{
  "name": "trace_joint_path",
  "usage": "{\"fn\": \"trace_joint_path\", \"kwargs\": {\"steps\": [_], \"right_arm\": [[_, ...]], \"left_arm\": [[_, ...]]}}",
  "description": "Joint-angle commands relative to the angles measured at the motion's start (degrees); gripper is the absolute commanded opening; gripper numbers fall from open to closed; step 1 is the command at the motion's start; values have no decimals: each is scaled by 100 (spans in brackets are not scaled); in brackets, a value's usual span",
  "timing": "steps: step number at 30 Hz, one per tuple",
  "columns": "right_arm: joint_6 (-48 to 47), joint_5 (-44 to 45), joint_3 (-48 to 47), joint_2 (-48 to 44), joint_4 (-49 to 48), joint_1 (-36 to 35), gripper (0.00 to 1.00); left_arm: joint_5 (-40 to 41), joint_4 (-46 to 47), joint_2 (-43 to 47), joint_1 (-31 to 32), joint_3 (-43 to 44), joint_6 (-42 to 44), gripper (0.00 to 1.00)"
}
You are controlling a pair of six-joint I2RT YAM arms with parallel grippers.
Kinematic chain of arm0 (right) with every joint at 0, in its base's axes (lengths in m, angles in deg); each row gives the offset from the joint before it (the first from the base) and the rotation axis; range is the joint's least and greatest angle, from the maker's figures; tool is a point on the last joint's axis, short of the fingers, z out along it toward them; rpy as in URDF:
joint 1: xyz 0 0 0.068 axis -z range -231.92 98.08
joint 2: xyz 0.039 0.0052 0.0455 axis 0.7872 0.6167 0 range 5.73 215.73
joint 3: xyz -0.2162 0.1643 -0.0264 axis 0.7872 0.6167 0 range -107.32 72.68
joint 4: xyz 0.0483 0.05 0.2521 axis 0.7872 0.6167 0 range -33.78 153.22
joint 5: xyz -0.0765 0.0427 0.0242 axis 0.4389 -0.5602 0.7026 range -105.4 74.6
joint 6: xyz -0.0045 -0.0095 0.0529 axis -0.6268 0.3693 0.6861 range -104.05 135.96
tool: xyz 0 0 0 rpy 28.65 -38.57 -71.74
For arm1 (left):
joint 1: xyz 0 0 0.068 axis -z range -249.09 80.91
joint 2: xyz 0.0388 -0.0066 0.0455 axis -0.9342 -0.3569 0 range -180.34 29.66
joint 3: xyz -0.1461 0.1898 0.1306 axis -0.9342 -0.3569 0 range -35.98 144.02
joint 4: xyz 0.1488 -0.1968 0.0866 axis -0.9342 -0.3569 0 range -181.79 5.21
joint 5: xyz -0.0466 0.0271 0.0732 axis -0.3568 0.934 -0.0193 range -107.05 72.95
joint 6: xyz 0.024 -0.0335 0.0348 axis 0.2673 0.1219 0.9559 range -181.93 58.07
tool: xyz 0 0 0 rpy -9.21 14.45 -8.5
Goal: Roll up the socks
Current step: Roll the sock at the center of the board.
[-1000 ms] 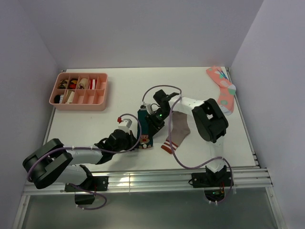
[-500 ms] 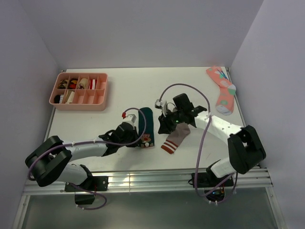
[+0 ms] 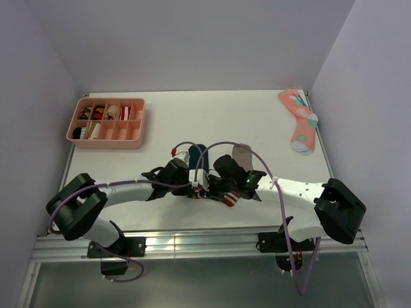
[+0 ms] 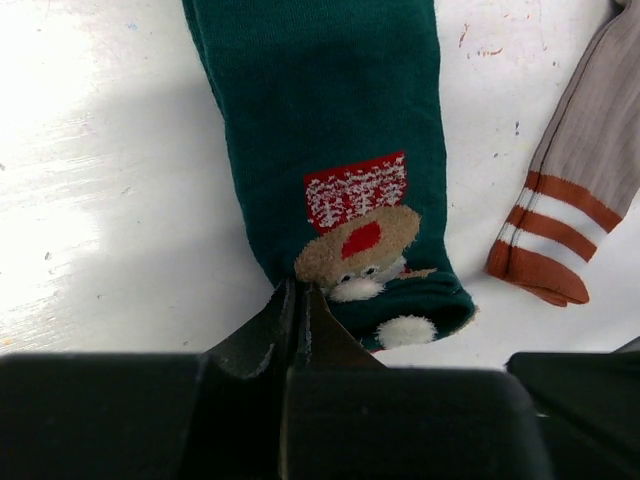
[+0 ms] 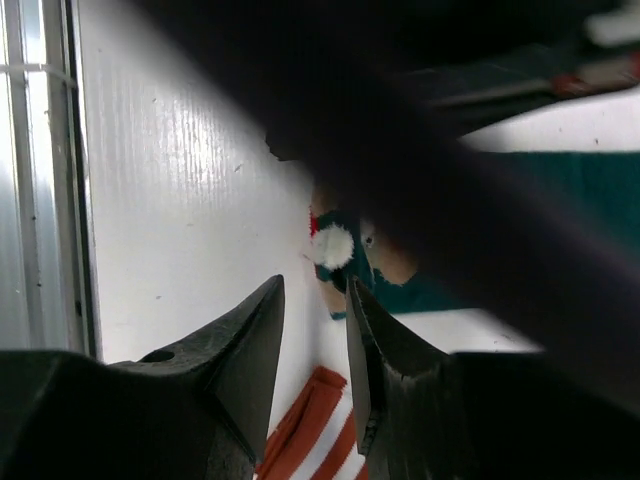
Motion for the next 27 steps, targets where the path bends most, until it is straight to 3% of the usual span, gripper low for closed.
{"fn": "trace_joint_path", "kwargs": {"steps": [1,27], "right_arm": [[-355,583,140,-122,-715,-234,38],[-162,1031,-307,1530,-1403,-893,35]], "left_arm": [[-184,-371,-66,-70,194,83,0],[-764,-687,-206,-913,510,821,0]]}}
